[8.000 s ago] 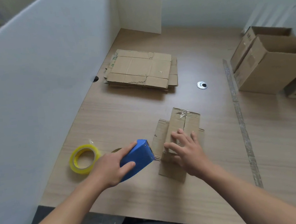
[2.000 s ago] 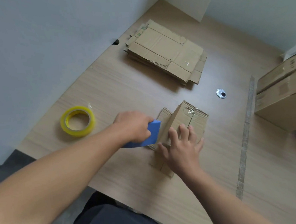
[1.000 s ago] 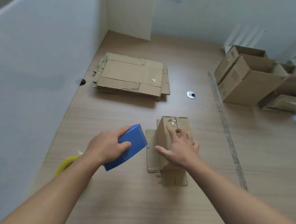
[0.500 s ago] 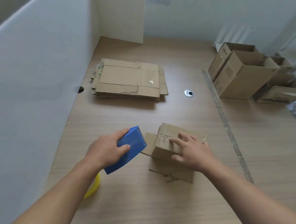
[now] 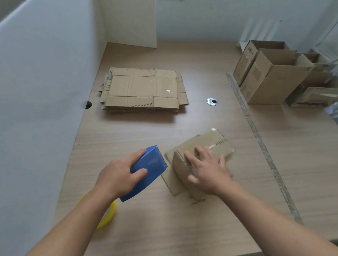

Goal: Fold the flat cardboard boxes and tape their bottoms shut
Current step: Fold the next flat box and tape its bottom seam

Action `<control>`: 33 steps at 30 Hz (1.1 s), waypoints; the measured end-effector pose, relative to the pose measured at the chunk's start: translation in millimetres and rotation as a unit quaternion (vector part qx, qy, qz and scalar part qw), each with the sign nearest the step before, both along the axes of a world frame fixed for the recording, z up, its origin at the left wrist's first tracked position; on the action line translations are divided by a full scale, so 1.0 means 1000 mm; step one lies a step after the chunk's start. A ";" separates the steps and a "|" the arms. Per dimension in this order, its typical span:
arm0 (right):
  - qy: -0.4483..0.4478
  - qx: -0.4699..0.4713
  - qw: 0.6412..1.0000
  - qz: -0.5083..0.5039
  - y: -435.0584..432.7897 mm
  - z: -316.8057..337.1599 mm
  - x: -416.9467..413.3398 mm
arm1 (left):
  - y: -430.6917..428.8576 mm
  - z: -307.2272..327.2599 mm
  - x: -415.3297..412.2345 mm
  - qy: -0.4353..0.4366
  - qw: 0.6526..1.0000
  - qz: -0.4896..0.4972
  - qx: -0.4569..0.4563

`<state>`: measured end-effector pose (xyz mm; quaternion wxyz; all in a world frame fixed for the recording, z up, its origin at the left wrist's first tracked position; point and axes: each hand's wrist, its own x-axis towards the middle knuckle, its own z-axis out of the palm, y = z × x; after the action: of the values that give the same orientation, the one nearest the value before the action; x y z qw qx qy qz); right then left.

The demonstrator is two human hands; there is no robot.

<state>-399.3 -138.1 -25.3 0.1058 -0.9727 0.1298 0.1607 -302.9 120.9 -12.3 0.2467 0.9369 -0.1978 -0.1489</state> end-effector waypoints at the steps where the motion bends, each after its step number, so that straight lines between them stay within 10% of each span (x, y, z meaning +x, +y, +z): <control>1: -0.002 0.002 1.000 0.021 -0.007 0.000 -0.004 | 0.001 -0.002 -0.001 -0.009 1.000 -0.006 -0.006; 16: -0.058 0.047 0.989 0.131 -0.049 -0.009 -0.023 | 0.010 -0.007 -0.021 -0.318 0.911 -0.248 -0.085; 22: -0.209 0.212 0.950 0.095 -0.014 0.023 -0.021 | 0.009 -0.001 -0.018 -0.332 0.899 -0.273 -0.084; 33: -0.232 0.273 0.929 0.090 0.014 0.037 -0.023 | 0.004 0.016 -0.021 -0.322 0.878 -0.338 -0.102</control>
<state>-422.5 -124.4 12.2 0.3794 -0.9240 -0.0354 -0.0314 -323.7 124.6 3.6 0.1985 0.7788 -0.5853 0.1072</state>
